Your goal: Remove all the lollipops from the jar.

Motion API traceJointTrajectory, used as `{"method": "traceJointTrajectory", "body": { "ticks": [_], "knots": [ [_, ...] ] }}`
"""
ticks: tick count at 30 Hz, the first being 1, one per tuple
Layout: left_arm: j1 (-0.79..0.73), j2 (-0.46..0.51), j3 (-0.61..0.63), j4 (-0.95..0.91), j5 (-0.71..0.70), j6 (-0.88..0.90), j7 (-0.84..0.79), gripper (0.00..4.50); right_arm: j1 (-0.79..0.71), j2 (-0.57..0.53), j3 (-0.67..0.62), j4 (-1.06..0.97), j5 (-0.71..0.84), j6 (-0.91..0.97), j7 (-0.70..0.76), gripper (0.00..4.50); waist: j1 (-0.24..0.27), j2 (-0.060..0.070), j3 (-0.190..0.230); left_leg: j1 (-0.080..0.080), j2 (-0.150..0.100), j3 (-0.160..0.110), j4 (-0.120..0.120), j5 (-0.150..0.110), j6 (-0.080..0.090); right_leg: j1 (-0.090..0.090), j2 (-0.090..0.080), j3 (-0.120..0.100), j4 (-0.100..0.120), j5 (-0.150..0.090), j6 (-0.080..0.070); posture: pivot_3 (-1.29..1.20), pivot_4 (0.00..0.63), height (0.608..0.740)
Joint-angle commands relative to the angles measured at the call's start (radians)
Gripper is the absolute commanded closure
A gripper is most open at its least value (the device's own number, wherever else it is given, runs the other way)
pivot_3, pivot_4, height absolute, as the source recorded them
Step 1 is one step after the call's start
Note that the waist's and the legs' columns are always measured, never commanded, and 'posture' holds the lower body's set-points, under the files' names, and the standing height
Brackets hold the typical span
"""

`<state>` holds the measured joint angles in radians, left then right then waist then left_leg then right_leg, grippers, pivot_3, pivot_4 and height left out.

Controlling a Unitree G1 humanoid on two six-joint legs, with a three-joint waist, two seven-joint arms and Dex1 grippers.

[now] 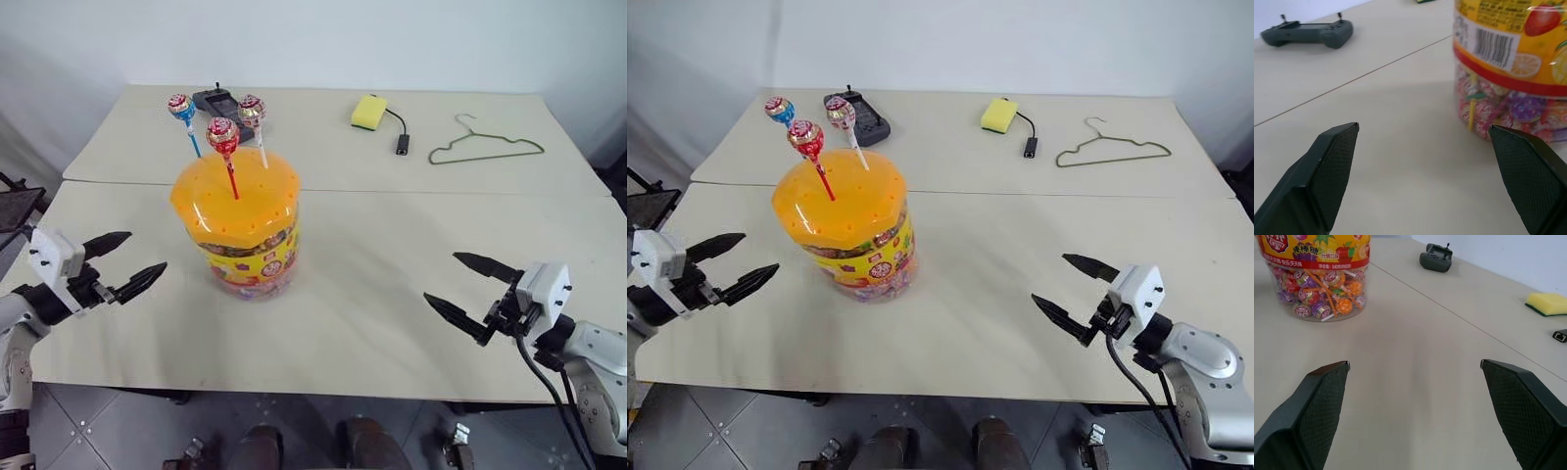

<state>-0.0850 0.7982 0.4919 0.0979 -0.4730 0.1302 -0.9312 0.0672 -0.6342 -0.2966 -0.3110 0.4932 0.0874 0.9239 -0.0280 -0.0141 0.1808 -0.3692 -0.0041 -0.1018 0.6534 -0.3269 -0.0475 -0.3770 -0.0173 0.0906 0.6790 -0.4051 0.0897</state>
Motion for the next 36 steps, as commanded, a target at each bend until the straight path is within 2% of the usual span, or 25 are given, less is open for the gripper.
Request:
{"method": "traceJointTrajectory", "body": {
  "ticks": [1, 5, 10, 16, 21, 29, 32, 36],
  "knots": [
    [0.02, 0.019, 0.05, -0.004, -0.043, 0.023, -0.021, 0.0, -0.032, 0.002, 0.009, -0.043, 0.037, 0.009, -0.004, 0.01, 0.0, 0.0, 0.0, 0.0, 0.0, 0.0, 0.0, 0.0, 0.0, 0.0, 0.0, 0.0, 0.0, 0.0, 0.0, 0.0, 0.15, 0.74],
    [-0.025, 0.062, 0.226, 0.09, -0.293, 0.304, -0.027, 0.0, -0.171, 0.045, 0.045, -0.198, 0.227, 0.111, -0.067, 0.01, -0.015, 0.0, 0.0, 0.0, 0.001, 0.001, 0.0, 0.0, 0.0, -0.002, 0.0, -0.001, 0.004, 0.0, 0.0, 0.0, 0.15, 0.74],
    [-0.148, 0.116, 0.296, 0.143, -0.484, 0.521, -0.061, 0.0, -0.304, 0.088, 0.063, -0.262, 0.352, 0.16, -0.12, 0.01, -0.005, 0.0, 0.0, 0.0, 0.0, -0.003, 0.0, 0.0, -0.001, -0.002, -0.001, -0.005, 0.005, 0.0, 0.0, 0.0, 0.15, 0.74],
    [-0.424, 0.089, 0.122, 0.172, -0.42, 0.46, -0.1, 0.0, -0.364, 0.081, 0.081, -0.309, 0.417, 0.188, -0.119, 0.01, 0.017, 0.0, 0.0, -0.003, -0.003, -0.004, 0.004, 0.002, -0.004, 0.0, -0.008, -0.013, 0.001, 0.0, 0.0, 0.0, 0.15, 0.74],
    [-0.646, 0.047, -0.04, 0.297, -0.312, 0.397, -0.13, 0.0, -0.379, 0.078, 0.072, -0.319, 0.46, 0.217, -0.146, 0.01, 0.016, 0.0, 0.0, -0.003, -0.003, -0.003, 0.006, 0.002, -0.004, -0.001, -0.009, -0.022, 0.002, 0.0, 0.0, 0.0, 0.15, 0.74],
    [-0.787, 0.018, -0.184, 0.397, -0.248, 0.432, -0.268, 0.0, -0.336, 0.075, 0.066, -0.336, 0.435, 0.209, -0.168, 0.01, -0.007, 0.0, 0.0, -0.003, -0.002, -0.002, 0.006, 0.002, -0.004, -0.001, -0.009, -0.03, 0.003, 0.0, 0.0, 0.0, 0.15, 0.74],
    [-0.844, -0.014, -0.213, 0.431, -0.238, 0.432, -0.305, 0.58, -0.319, 0.083, 0.076, -0.349, 0.415, 0.2, -0.189, 0.0, -0.002, 0.0, 0.0, -0.003, -0.002, -0.002, 0.007, 0.002, -0.004, -0.001, -0.009, -0.029, 0.003, 0.0, 0.0, 0.0, 0.15, 0.74],
    [-0.892, -0.036, -0.224, 0.493, -0.203, 0.402, -0.325, 1.79, -0.305, 0.086, 0.078, -0.362, 0.402, 0.196, -0.207, 0.0, 0.001, 0.0, 0.0, -0.004, -0.003, -0.003, 0.01, 0.002, -0.004, -0.001, -0.01, -0.029, 0.005, 0.0, 0.0, 0.0, 0.15, 0.74]
  ]
}}
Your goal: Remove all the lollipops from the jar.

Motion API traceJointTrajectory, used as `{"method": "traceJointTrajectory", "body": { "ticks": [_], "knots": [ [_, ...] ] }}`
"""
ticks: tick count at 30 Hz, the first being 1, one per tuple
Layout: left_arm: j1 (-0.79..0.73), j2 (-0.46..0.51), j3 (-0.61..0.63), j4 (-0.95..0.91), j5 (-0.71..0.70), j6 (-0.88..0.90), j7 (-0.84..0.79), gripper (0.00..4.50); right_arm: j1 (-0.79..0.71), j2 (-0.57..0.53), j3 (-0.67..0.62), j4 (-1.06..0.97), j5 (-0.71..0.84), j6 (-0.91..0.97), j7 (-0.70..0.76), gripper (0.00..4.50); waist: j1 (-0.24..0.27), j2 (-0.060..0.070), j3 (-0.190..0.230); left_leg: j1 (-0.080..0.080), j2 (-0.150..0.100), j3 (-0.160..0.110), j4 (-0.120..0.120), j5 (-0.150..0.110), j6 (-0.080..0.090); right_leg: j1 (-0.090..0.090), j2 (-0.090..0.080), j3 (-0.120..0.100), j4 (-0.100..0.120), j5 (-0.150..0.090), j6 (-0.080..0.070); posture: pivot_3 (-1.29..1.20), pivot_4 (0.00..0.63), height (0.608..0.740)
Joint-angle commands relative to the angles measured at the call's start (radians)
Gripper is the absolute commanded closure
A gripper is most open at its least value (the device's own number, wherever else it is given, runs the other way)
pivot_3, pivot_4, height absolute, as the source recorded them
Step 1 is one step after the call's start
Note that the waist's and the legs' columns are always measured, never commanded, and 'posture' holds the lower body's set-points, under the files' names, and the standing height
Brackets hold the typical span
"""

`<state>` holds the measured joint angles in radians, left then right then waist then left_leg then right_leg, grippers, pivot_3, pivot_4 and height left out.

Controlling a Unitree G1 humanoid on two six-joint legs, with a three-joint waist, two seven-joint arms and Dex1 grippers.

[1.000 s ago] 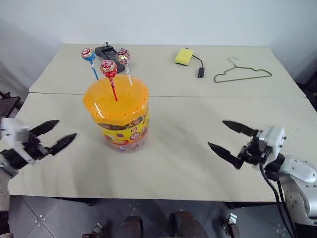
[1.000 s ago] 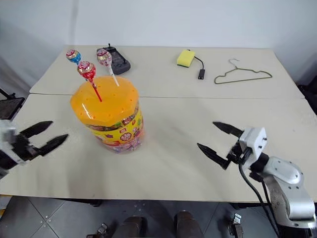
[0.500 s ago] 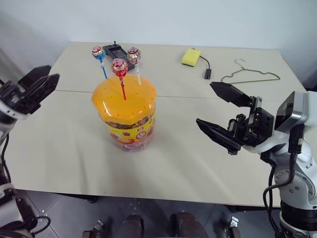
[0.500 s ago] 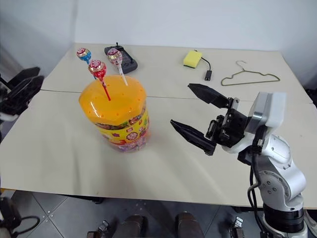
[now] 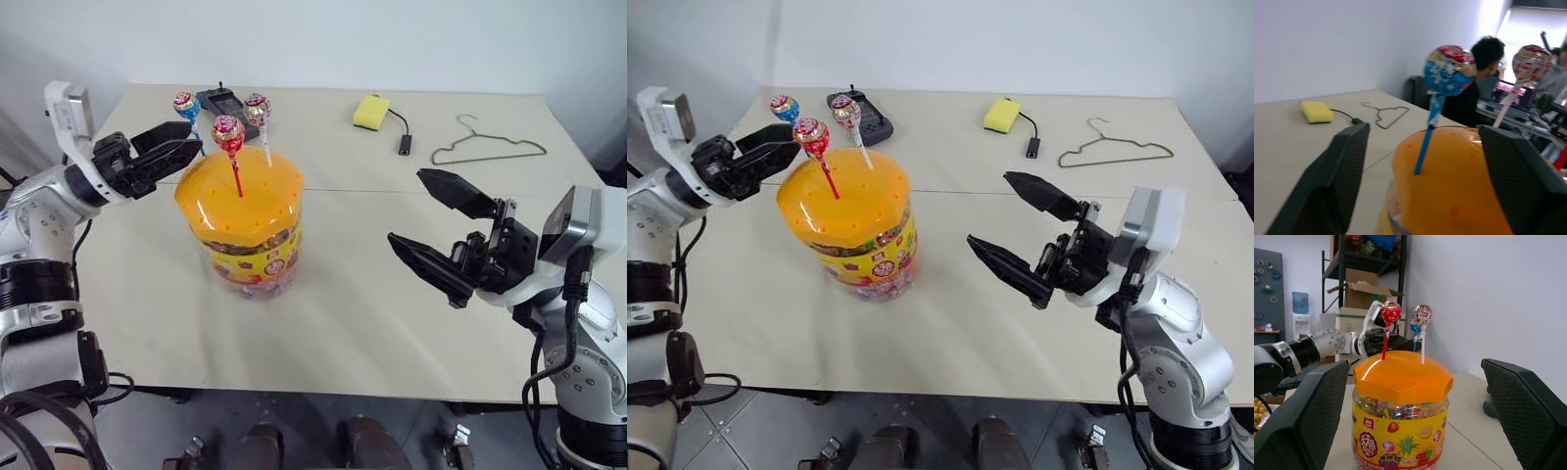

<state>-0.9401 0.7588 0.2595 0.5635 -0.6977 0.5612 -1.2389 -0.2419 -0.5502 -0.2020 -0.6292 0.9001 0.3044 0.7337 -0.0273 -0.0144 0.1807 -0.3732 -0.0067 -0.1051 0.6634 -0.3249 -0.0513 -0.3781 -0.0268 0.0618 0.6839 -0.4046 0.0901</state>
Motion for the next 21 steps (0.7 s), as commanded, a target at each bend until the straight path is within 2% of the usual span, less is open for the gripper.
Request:
{"method": "traceJointTrajectory", "body": {
  "ticks": [1, 7, 9, 13, 16, 18, 21],
  "knots": [
    [-0.045, -0.001, 0.01, 0.041, 0.028, -0.038, -0.018, 2.11, 0.005, 0.003, -0.017, -0.046, -0.007, -0.022, -0.021, 0.0, 0.0, 0.0, 0.0, 0.0, 0.0, 0.0, 0.0, 0.0, 0.0, 0.0, 0.0, 0.0, 0.0, 0.0, 0.0, 0.0, 0.15, 0.74],
    [-0.087, -0.027, 0.022, 0.093, 0.044, -0.054, -0.021, 3.93, 0.013, 0.009, -0.018, -0.066, -0.013, -0.023, -0.05, 0.0, 0.0, 0.0, 0.0, 0.0, 0.0, 0.0, -0.001, 0.0, 0.0, 0.0, 0.0, 0.0, 0.0, 0.0, 0.0, 0.0, 0.15, 0.74],
    [-0.117, -0.046, 0.062, 0.11, 0.012, -0.036, 0.018, 4.47, -0.003, 0.029, -0.024, -0.069, 0.027, -0.021, -0.075, 0.0, 0.0, 0.0, 0.0, -0.001, 0.0, -0.001, 0.0, 0.0, 0.0, 0.0, 0.0, 0.0, 0.0, 0.0, 0.0, 0.0, 0.15, 0.74],
    [-0.215, -0.057, 0.2, 0.146, -0.063, 0.045, 0.242, 4.47, -0.036, 0.022, -0.017, -0.061, 0.075, 0.0, -0.059, 0.0, -0.002, -0.002, 0.001, -0.002, 0.0, -0.002, 0.002, 0.0, 0.0, -0.001, 0.0, 0.0, 0.001, 0.0, 0.0, 0.0, 0.15, 0.74],
    [-0.233, -0.007, 0.3, 0.126, -0.131, 0.174, 0.367, 4.47, -0.067, 0.004, 0.019, -0.045, 0.078, 0.013, -0.007, 0.0, -0.009, -0.001, 0.001, -0.002, 0.0, -0.002, 0.001, 0.0, 0.0, -0.001, 0.0, 0.0, 0.001, 0.0, 0.0, 0.0, 0.15, 0.74],
    [-0.1, 0.102, 0.283, 0.032, -0.073, 0.241, 0.391, 4.47, -0.093, -0.037, 0.082, -0.014, 0.036, 0.01, 0.126, 0.0, -0.029, -0.001, 0.001, -0.002, 0.0, 0.001, 0.0, 0.0, 0.0, -0.005, 0.0, -0.001, 0.005, 0.0, 0.0, 0.0, 0.15, 0.74],
    [0.104, 0.215, 0.245, -0.089, 0.0, 0.3, 0.426, 4.47, -0.102, -0.082, 0.142, 0.032, -0.02, -0.018, 0.279, 0.0, -0.043, -0.001, 0.001, 0.003, -0.001, 0.0, -0.004, 0.0, 0.0, -0.006, 0.001, -0.001, 0.006, 0.0, 0.0, 0.0, 0.15, 0.74]
  ]
}}
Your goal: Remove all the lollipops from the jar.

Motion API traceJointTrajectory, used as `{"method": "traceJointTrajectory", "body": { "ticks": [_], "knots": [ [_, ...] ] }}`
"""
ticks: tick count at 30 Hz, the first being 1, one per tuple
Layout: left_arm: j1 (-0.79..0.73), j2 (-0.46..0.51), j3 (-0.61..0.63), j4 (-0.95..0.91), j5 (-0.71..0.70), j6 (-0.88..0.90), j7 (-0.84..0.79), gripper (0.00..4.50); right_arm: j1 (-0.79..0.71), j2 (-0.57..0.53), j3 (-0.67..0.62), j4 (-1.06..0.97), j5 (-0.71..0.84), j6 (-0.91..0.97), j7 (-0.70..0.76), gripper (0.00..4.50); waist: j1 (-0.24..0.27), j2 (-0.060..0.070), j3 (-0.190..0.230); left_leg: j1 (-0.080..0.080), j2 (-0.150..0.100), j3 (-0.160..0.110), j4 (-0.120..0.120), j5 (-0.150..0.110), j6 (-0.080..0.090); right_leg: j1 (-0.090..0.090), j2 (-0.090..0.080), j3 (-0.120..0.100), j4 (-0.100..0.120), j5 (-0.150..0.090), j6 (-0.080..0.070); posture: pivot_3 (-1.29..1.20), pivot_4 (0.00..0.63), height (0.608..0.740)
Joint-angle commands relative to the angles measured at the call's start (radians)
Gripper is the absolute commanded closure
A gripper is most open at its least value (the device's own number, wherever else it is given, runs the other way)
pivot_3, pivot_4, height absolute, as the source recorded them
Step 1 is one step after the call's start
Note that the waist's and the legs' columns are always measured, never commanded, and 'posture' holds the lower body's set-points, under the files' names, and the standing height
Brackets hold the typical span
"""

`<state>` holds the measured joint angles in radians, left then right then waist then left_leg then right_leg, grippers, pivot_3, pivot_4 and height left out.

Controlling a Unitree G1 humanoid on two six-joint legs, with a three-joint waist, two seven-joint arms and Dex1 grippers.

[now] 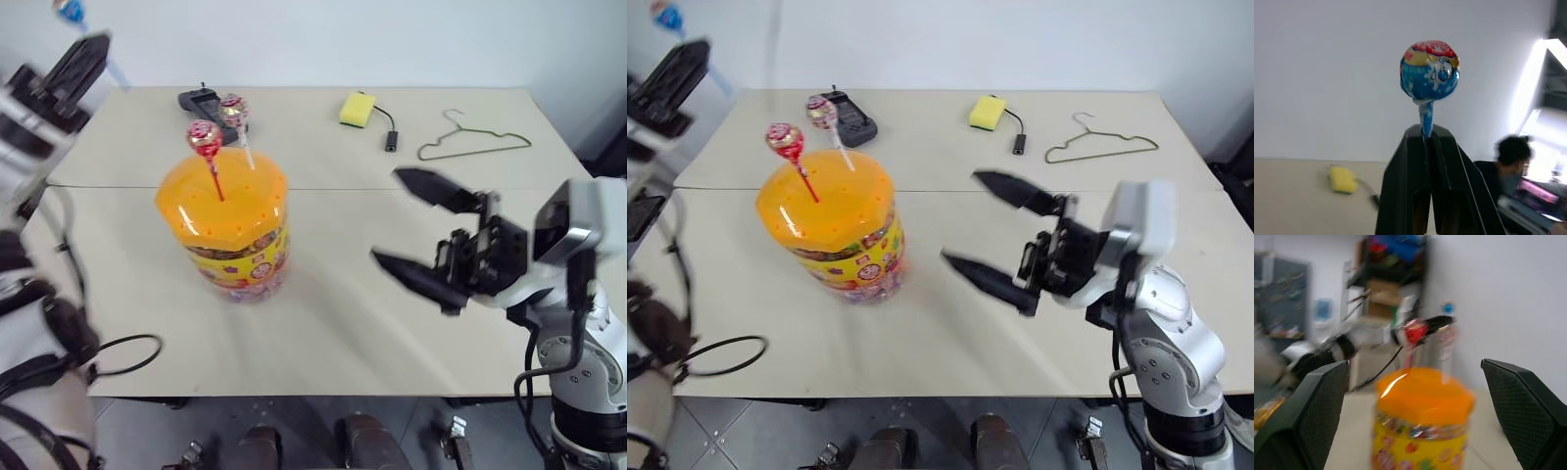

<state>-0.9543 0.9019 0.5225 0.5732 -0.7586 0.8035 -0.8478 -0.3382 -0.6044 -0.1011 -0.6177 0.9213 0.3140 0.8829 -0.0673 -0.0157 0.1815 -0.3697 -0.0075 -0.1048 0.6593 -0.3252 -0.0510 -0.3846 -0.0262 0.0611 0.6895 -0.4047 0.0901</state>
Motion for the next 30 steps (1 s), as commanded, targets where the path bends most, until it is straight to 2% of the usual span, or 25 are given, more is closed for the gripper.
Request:
{"method": "traceJointTrajectory", "body": {
  "ticks": [1, 4, 5, 7, 9, 11, 14, 16, 17, 20, 25, 26, 27, 30],
  "knots": [
    [0.256, 0.12, 0.023, -0.144, 0.084, 0.098, 0.055, 4.47, -0.008, -0.039, 0.059, 0.044, -0.037, -0.023, 0.186, 0.0, -0.004, 0.0, 0.0, 0.0, 0.0, 0.0, 0.0, 0.0, 0.0, -0.001, -0.001, 0.001, 0.0, 0.0, 0.0, 0.0, 0.15, 0.74],
    [0.625, 0.205, 0.146, -0.261, 0.155, 0.195, 0.089, 4.47, -0.006, -0.061, 0.108, 0.097, -0.063, -0.035, 0.329, 0.0, -0.013, -0.001, 0.0, -0.002, 0.0, -0.002, 0.0, -0.001, -0.002, -0.005, -0.004, 0.0, 0.001, 0.001, -0.001, 0.0, 0.15, 0.74],
    [0.783, 0.198, 0.213, -0.314, 0.216, 0.147, 0.095, 4.47, -0.004, -0.063, 0.133, 0.119, -0.089, -0.052, 0.377, 0.0, -0.012, -0.002, 0.001, -0.003, 0.001, -0.001, 0.0, -0.001, -0.002, -0.007, -0.004, 0.0, 0.002, 0.001, -0.002, 0.0, 0.15, 0.74],
    [0.877, 0.167, 0.364, -0.324, 0.242, 0.219, 0.227, 4.47, -0.002, -0.06, 0.161, 0.157, -0.123, -0.073, 0.433, 0.0, -0.01, -0.003, 0.001, -0.003, 0.001, 0.001, -0.002, -0.002, -0.002, -0.007, -0.006, -0.001, 0.001, 0.001, -0.003, 0.0, 0.15, 0.74],
    [1.047, 0.163, 0.338, -0.436, 0.269, 0.202, 0.161, 4.47, -0.011, -0.042, 0.166, 0.19, -0.142, -0.085, 0.442, 0.0, 0.007, -0.007, 0.003, -0.003, 0.001, 0.001, -0.001, -0.003, -0.001, -0.008, -0.005, -0.002, 0.001, 0.001, -0.003, 0.0, 0.15, 0.74],
    [1.155, 0.148, 0.309, -0.532, 0.275, 0.193, 0.115, 4.47, -0.019, -0.028, 0.169, 0.214, -0.158, -0.094, 0.448, 0.0, 0.031, -0.006, 0.004, -0.003, 0.002, 0.001, -0.001, -0.004, 0.001, -0.007, -0.006, -0.002, -0.001, 0.002, -0.005, 0.0, 0.15, 0.74],
    [1.171, 0.1, 0.296, -0.556, 0.27, 0.175, 0.134, 4.47, -0.026, -0.014, 0.171, 0.244, -0.184, -0.106, 0.455, 0.0, 0.068, -0.005, 0.004, -0.002, -0.002, 0.002, -0.001, -0.004, 0.003, -0.005, -0.011, -0.004, -0.002, 0.002, -0.005, 0.0, 0.15, 0.74],
    [1.162, 0.093, 0.262, -0.537, 0.304, 0.107, 0.14, 4.47, -0.031, -0.009, 0.166, 0.252, -0.191, -0.101, 0.452, 0.0, 0.072, -0.006, 0.004, -0.003, -0.002, 0.001, -0.001, -0.003, 0.003, -0.005, -0.011, -0.004, -0.003, 0.002, -0.005, 0.0, 0.15, 0.74],
    [1.151, 0.094, 0.243, -0.525, 0.309, 0.088, 0.132, 4.11, -0.035, -0.007, 0.158, 0.252, -0.185, -0.091, 0.44, 0.0, 0.071, -0.006, 0.004, -0.003, -0.002, 0.001, -0.001, -0.003, 0.003, -0.005, -0.011, -0.004, -0.003, 0.002, -0.005, 0.0, 0.15, 0.74],
    [1.115, 0.098, 0.209, -0.485, 0.308, 0.061, 0.112, 3.58, -0.041, -0.009, 0.144, 0.251, -0.178, -0.079, 0.425, 0.0, 0.065, -0.006, 0.004, -0.003, -0.002, 0.002, -0.002, -0.003, 0.003, -0.006, -0.011, -0.005, -0.003, 0.002, -0.005, 0.0, 0.15, 0.74],
    [1.089, 0.094, 0.19, -0.426, 0.304, -0.076, 0.021, 2.07, -0.078, 0.003, 0.107, 0.251, -0.14, -0.016, 0.335, 0.0, 0.041, -0.006, 0.004, -0.002, -0.002, 0.004, -0.007, -0.002, 0.001, -0.009, -0.012, -0.006, -0.003, 0.002, -0.005, 0.0, 0.15, 0.74],
    [1.087, 0.09, 0.203, -0.423, 0.295, -0.106, 0.001, 1.8, -0.085, -0.016, 0.11, 0.248, -0.143, 0.032, 0.305, 0.0, 0.038, -0.006, 0.004, -0.002, -0.002, 0.004, -0.007, -0.001, -0.001, -0.009, -0.012, -0.007, -0.003, 0.002, -0.005, 0.0, 0.15, 0.74],
    [1.071, 0.074, 0.261, -0.441, 0.234, -0.134, -0.056, 1.76, -0.146, 0.009, 0.092, 0.272, -0.112, 0.101, 0.2, 0.0, 0.034, -0.006, 0.004, -0.002, -0.002, 0.004, -0.008, -0.001, -0.001, -0.009, -0.012, -0.007, -0.003, 0.002, -0.005, 0.0, 0.15, 0.74],
    [0.992, 0.038, 0.374, -0.51, 0.071, -0.138, -0.126, 1.0, -0.296, 0.078, 0.058, 0.329, -0.063, 0.205, 0.013, 0.0, 0.027, -0.006, 0.004, -0.003, -0.002, 0.007, -0.008, -0.001, -0.001, -0.01, -0.014, -0.008, -0.004, 0.002, -0.005, 0.0, 0.15, 0.74]
  ]
}}
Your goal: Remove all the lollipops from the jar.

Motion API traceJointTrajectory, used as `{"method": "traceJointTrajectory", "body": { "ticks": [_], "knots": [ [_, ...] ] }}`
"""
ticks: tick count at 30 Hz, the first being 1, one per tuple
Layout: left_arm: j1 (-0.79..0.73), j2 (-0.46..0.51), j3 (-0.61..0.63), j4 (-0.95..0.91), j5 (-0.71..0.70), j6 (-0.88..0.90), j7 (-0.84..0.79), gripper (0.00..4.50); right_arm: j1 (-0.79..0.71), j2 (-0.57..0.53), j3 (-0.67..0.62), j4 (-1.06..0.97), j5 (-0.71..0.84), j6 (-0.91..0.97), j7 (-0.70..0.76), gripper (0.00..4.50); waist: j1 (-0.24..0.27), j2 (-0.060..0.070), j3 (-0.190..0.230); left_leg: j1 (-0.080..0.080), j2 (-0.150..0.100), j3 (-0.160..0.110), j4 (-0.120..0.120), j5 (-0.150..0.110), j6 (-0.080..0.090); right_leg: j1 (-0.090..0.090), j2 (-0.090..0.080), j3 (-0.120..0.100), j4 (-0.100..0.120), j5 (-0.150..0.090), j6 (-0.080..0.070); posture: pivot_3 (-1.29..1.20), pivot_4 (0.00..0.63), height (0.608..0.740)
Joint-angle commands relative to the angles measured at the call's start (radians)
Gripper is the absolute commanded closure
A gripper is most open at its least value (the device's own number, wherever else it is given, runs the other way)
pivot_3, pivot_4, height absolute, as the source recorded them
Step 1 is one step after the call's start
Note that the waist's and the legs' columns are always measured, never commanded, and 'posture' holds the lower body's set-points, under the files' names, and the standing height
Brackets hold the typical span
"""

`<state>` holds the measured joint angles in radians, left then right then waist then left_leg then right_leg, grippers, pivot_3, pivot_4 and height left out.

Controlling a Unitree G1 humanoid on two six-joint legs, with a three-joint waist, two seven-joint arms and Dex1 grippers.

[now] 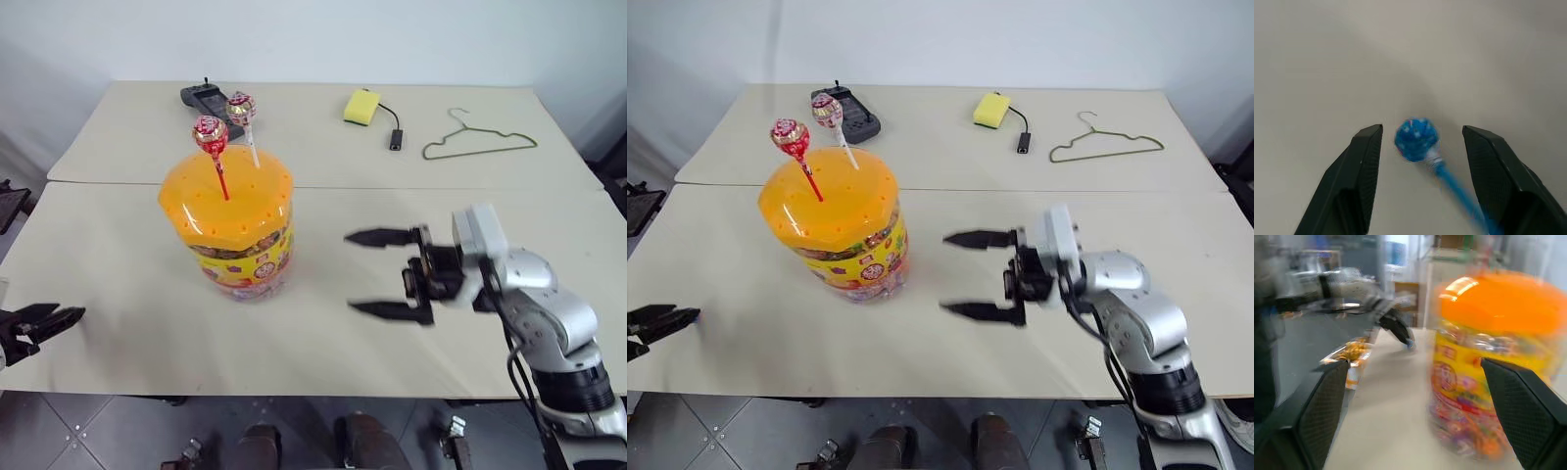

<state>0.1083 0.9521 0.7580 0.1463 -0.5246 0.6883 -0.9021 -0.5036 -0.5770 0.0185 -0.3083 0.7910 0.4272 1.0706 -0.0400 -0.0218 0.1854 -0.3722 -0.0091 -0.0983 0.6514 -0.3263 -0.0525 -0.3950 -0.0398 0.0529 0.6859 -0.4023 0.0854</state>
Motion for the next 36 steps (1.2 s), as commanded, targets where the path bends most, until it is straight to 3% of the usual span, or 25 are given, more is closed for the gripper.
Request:
{"method": "traceJointTrajectory", "body": {
  "ticks": [1, 2, 3, 5, 9, 16, 19, 25, 36],
  "knots": [
    [-0.092, -0.021, 0.153, -0.112, -0.204, -0.005, -0.075, 0.74, -0.161, 0.063, -0.067, 0.031, 0.068, 0.108, -0.2, 0.0, 0.001, 0.0, 0.0, 0.0, 0.0, -0.001, 0.001, 0.0, -0.001, 0.0, -0.001, -0.003, 0.001, 0.0, 0.0, 0.0, 0.15, 0.74],
    [-0.13, -0.033, 0.172, -0.153, -0.29, 0.049, -0.07, 0.48, -0.201, 0.075, -0.064, 0.046, 0.068, 0.131, -0.217, 0.0, 0.003, 0.0, 0.0, 0.0, 0.0, -0.001, 0.002, 0.001, -0.001, 0.0, -0.001, -0.005, 0.001, 0.001, -0.001, 0.0, 0.15, 0.74],
    [-0.191, -0.042, 0.195, -0.193, -0.488, 0.169, -0.024, 0.2, -0.252, 0.081, -0.041, 0.072, 0.031, 0.135, -0.222, 0.0, 0.005, 0.0, 0.0, 0.0, 0.001, -0.002, 0.002, 0.001, -0.001, 0.0, -0.001, -0.006, 0.002, 0.001, -0.001, 0.0, 0.15, 0.74],
    [-0.296, -0.066, 0.199, -0.282, -0.814, 0.281, 0.075, 0.2, -0.353, 0.117, -0.017, 0.138, 0.013, 0.178, -0.257, 0.0, 0.011, 0.0, 0.0, 0.0, 0.001, -0.003, 0.003, 0.001, -0.001, 0.001, -0.002, -0.008, 0.003, 0.001, -0.001, 0.0, 0.15, 0.74],
    [-0.336, -0.147, 0.109, -0.439, -0.774, 0.177, 0.094, 0.2, -0.487, 0.237, 0.069, 0.255, -0.086, 0.153, -0.275, 0.0, -0.003, 0.0, 0.0, 0.0, 0.0, -0.001, 0.005, 0.0, -0.001, 0.001, -0.002, -0.009, 0.003, 0.001, 0.0, 0.0, 0.15, 0.74],
    [-0.296, -0.135, 0.071, -0.384, -0.709, 0.128, 0.08, 0.2, -0.541, 0.338, 0.105, 0.332, -0.139, 0.175, -0.263, 0.0, -0.045, 0.0, 0.0, 0.0, 0.001, -0.002, 0.004, 0.0, -0.001, 0.0, -0.002, -0.013, 0.004, 0.001, 0.0, 0.0, 0.15, 0.74],
    [-0.258, -0.138, 0.079, -0.379, -0.689, 0.106, 0.065, 0.16, -0.551, 0.358, 0.108, 0.325, -0.135, 0.195, -0.25, 0.61, -0.047, 0.0, 0.0, 0.0, 0.001, -0.002, 0.005, 0.0, -0.001, 0.0, -0.003, -0.013, 0.004, 0.001, 0.0, 0.0, 0.15, 0.74],
    [-0.207, -0.135, 0.099, -0.36, -0.701, 0.092, 0.044, 0.16, -0.568, 0.397, 0.12, 0.315, -0.13, 0.233, -0.22, 2.59, -0.044, 0.001, 0.0, 0.0, 0.001, -0.002, 0.005, 0.0, -0.002, 0.0, -0.003, -0.014, 0.004, 0.001, 0.0, 0.0, 0.15, 0.74],
    [-0.192, -0.152, 0.112, -0.397, -0.751, 0.076, 0.044, 0.16, -0.606, 0.451, 0.114, 0.392, -0.192, 0.181, -0.208, 2.59, -0.046, 0.001, 0.001, 0.0, 0.001, -0.002, 0.005, 0.0, -0.002, 0.0, -0.003, -0.014, 0.004, 0.002, 0.0, 0.0, 0.15, 0.74]
  ]
}}
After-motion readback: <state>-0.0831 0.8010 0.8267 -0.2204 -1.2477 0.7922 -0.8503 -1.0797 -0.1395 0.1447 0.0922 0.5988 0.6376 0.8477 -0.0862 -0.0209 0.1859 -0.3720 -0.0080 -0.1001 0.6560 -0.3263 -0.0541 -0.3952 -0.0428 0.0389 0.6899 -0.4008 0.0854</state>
